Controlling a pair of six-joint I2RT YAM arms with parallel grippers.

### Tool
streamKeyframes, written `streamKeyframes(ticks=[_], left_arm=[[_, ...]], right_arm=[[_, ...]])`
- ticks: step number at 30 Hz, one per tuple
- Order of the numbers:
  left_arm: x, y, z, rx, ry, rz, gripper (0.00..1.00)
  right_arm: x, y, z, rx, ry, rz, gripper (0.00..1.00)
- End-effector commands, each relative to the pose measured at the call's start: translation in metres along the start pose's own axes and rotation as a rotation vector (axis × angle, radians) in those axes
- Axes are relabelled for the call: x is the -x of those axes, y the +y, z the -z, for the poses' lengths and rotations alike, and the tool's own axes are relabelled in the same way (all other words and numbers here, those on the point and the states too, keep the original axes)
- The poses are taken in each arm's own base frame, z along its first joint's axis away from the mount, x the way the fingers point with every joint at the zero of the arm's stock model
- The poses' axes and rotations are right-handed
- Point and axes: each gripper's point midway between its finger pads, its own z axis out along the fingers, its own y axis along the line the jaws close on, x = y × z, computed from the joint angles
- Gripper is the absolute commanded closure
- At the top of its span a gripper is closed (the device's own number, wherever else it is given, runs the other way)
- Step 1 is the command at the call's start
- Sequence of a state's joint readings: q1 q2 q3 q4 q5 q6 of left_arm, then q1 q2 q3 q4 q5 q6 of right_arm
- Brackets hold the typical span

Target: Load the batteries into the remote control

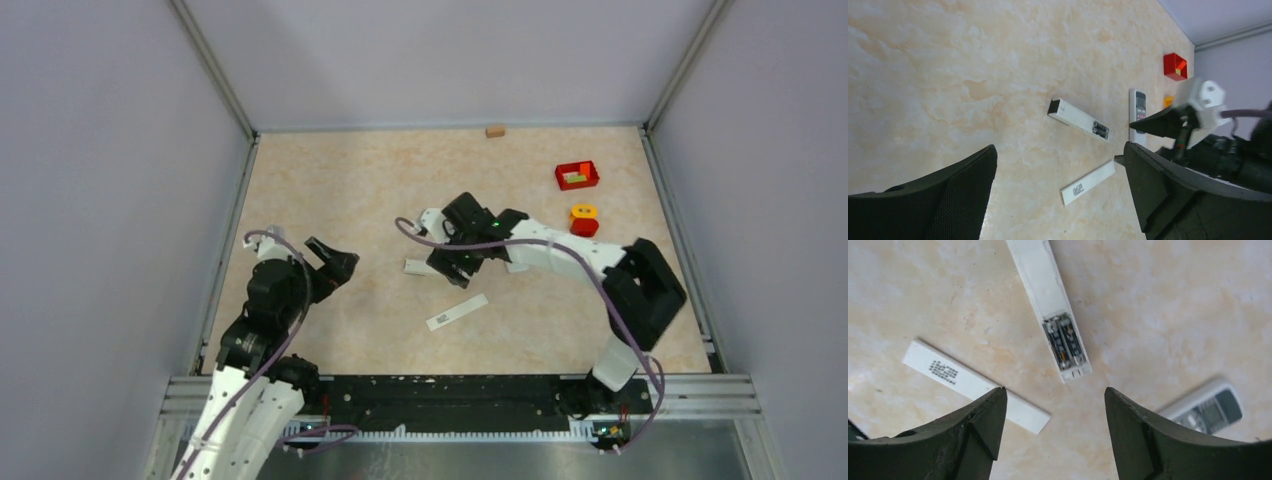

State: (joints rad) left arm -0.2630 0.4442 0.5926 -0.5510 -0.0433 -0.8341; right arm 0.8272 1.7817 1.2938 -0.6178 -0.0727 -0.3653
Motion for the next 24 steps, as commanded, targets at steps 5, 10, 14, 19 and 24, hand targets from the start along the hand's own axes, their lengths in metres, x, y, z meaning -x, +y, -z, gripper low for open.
streamKeyframes(ticks=[5,10,14,19,24], left_arm=[[-0.069,-0.007,-0.01,-0.114,0.329,0.039,0.01],[-0.101,-0.004,-0.026,-0.143,0.418,0.202,0.04],[-0.125,-0.001,-0.034,-0.134,0.481,0.26,0.14],[-0.148,-0.007,-0.042,-0.12,0.51,0.26,0.24],[-0.168,-0.008,-0.052,-0.081,0.527,0.258,0.29]], right_arm=[[-0.026,-0.009,0.049,-0.103,-0.328,-0.827,0.32],[-0.067,0.003,0.035,-0.144,-0.311,-1.013,0.32],[-0.069,0.016,0.023,-0.076,-0.294,-1.041,0.41],[-0.073,0.016,0.008,-0.06,-0.263,-1.069,0.51],[-0.079,0.009,0.001,-0.093,-0.246,-1.054,0.51]])
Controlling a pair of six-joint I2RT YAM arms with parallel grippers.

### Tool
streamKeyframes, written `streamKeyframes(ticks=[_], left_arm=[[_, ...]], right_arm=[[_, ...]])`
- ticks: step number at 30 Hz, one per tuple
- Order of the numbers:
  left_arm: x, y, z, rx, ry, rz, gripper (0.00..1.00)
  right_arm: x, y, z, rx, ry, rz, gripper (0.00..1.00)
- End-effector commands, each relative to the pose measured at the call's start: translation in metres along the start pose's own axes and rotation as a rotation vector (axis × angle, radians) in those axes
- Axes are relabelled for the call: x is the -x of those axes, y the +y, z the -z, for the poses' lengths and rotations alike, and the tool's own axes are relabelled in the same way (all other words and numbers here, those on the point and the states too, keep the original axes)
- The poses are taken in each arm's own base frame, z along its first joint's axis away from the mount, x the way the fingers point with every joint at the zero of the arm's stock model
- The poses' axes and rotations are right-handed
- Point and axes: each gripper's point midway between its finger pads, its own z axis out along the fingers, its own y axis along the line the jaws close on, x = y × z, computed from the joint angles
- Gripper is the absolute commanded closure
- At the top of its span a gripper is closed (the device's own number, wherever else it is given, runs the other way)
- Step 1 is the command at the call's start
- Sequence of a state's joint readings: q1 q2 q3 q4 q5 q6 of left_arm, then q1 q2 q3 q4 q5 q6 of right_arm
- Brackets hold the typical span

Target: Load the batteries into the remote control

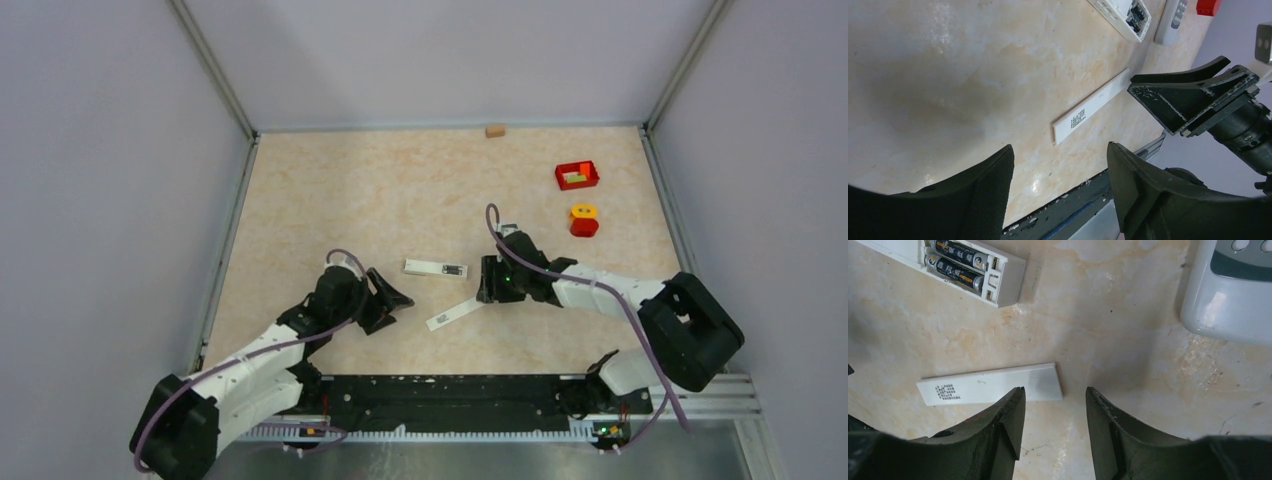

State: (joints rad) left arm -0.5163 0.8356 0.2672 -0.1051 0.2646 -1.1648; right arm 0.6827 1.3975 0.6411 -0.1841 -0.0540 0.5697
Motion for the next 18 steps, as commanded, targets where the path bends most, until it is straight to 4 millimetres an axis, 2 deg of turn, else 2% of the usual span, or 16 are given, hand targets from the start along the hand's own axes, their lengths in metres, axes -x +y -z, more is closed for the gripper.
streamKeyframes(ticks=[1,5,10,13,14,15,18], left_arm=[[0.007,-0.017,-0.015,-0.042,-0.058,0.026,0.3],[-0.006,-0.021,-0.025,-0.035,-0.03,0.035,0.33],[-0.015,-0.023,-0.036,0.001,-0.021,0.045,0.35],[-0.018,-0.02,-0.043,0.031,-0.039,0.055,0.35],[-0.02,-0.019,-0.045,0.041,-0.04,0.057,0.35],[-0.023,-0.018,-0.048,0.05,-0.035,0.059,0.36],[-0.037,-0.018,-0.053,0.065,0.0,0.07,0.38]], right_arm=[[0.017,0.003,-0.006,0.014,-0.048,-0.003,0.51],[0.013,0.005,-0.01,0.041,-0.036,0.038,0.52],[0.005,0.009,-0.011,0.08,0.007,0.068,0.59],[-0.003,0.014,-0.009,0.117,0.036,0.064,0.6],[0.004,0.021,0.0,0.146,0.003,0.065,0.61],[-0.006,0.017,-0.007,0.133,0.045,0.054,0.61],[-0.01,0.022,-0.007,0.166,0.06,0.03,0.62]])
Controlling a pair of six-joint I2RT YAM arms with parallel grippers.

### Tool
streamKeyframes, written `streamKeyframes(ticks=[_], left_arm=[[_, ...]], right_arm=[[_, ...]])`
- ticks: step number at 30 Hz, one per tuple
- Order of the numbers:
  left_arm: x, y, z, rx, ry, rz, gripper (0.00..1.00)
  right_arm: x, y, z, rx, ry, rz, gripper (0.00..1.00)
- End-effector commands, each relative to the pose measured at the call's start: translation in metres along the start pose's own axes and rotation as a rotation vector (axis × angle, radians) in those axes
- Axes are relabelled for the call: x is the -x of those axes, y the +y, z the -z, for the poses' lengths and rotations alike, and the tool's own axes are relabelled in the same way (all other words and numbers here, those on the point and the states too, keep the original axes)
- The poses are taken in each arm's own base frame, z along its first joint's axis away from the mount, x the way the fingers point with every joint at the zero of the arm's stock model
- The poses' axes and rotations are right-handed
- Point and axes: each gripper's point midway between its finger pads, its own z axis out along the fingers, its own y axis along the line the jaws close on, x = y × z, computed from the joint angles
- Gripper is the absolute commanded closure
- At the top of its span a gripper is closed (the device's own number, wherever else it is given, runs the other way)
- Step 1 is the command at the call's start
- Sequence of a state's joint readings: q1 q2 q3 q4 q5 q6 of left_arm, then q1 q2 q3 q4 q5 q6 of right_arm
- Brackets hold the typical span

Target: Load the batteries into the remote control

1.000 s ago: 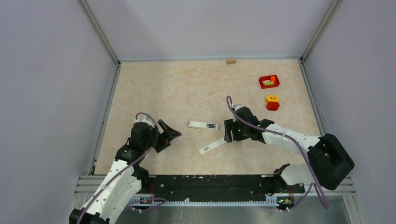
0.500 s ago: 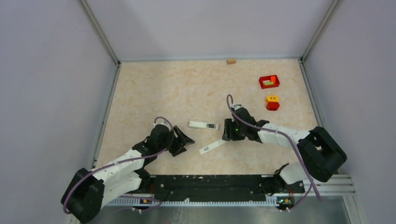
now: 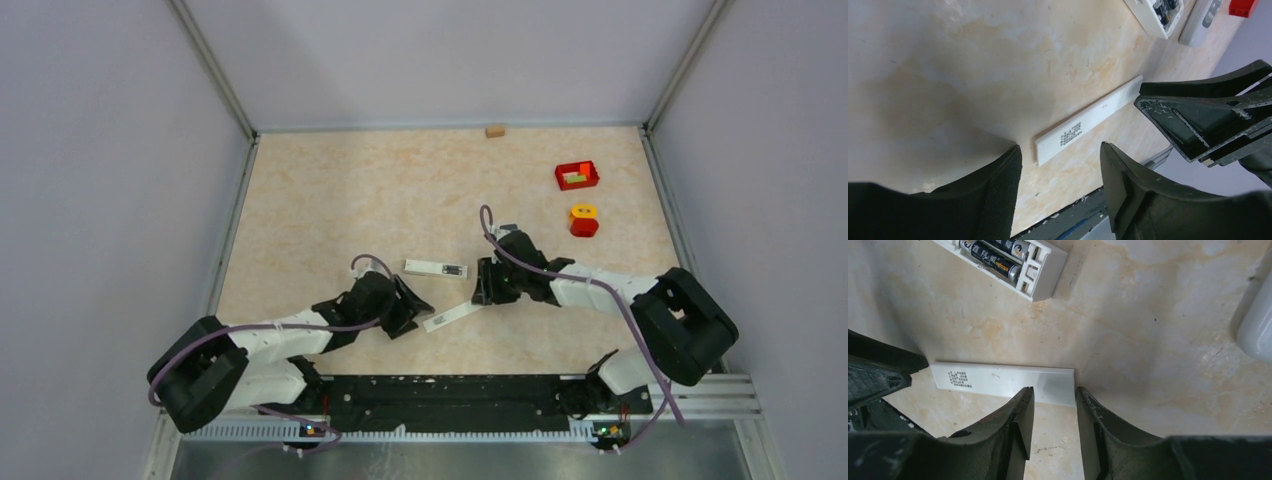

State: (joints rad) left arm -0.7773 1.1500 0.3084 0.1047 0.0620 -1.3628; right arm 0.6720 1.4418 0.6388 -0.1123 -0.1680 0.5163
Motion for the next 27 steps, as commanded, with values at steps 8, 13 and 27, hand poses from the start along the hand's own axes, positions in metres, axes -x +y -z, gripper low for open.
streamKeyframes(ticks=[8,13,27], left_arm=[[-0.015,-0.006,-0.011,0.027,-0.049,0.066,0.48],[-0.009,-0.024,-0.006,-0.042,-0.087,0.048,0.49],[0.007,-0.087,0.017,-0.224,-0.14,-0.019,0.7]], right_arm=[[-0.013,0.012,0.002,0.087,0.035,-0.07,0.65],[-0.019,0.02,0.003,0.149,0.047,-0.073,0.66],[0.002,0.035,0.011,0.184,-0.005,-0.073,0.67]])
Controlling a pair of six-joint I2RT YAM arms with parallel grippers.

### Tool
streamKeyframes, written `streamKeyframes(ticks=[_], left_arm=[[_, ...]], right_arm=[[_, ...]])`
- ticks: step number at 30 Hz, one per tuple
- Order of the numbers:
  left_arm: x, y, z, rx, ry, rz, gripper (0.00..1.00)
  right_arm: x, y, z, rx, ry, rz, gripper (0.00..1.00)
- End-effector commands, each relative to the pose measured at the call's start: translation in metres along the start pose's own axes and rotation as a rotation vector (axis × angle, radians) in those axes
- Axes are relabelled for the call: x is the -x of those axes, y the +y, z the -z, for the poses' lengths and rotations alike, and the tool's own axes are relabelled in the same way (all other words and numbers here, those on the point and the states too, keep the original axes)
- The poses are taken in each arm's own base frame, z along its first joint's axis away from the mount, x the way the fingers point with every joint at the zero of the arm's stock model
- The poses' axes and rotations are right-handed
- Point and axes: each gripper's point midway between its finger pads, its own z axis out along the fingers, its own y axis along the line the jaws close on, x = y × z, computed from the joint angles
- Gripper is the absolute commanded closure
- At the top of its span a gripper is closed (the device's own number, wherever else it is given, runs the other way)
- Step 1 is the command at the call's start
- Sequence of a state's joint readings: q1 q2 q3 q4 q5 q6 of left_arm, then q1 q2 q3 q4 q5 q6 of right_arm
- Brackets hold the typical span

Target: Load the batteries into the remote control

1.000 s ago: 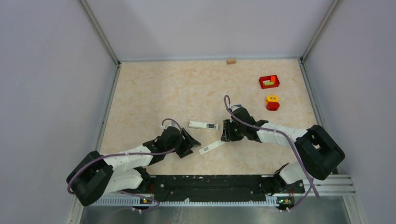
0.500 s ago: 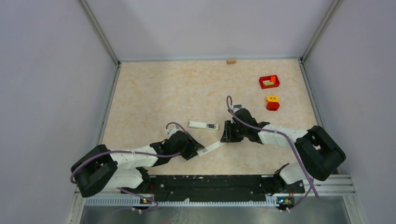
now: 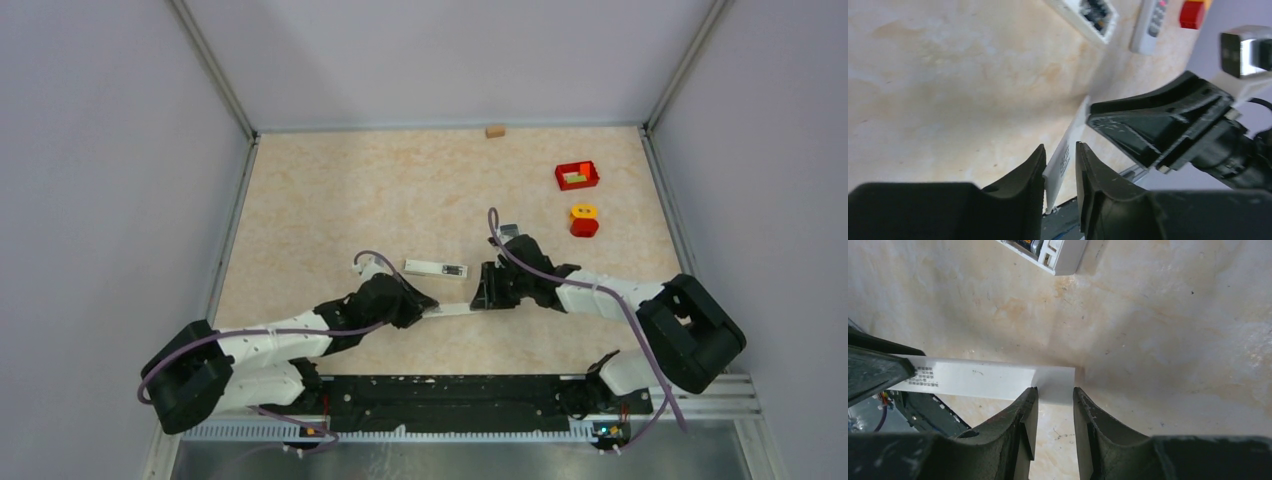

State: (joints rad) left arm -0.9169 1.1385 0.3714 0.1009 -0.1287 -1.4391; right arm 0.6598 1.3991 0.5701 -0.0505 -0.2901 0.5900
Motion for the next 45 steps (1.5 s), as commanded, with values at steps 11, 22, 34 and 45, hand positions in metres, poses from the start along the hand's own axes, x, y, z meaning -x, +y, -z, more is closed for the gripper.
streamKeyframes(ticks=[11,22,34,45], left_arm=[[0.033,-0.08,0.031,-0.248,-0.104,-0.129,1.0],[0.066,-0.12,0.053,-0.395,0.051,-0.312,1.0],[0.076,-0.166,0.108,-0.642,0.175,-0.496,1.0],[0.083,-0.189,0.151,-0.765,0.156,-0.565,1.0]], right_arm=[[0.027,0.024,0.011,0.051,-0.084,-0.012,0.64],[0.086,0.076,0.066,0.25,-0.342,-0.011,0.07],[0.124,0.16,0.153,0.697,-0.544,-0.003,0.1],[0.088,0.199,0.207,0.987,-0.487,0.167,0.41]])
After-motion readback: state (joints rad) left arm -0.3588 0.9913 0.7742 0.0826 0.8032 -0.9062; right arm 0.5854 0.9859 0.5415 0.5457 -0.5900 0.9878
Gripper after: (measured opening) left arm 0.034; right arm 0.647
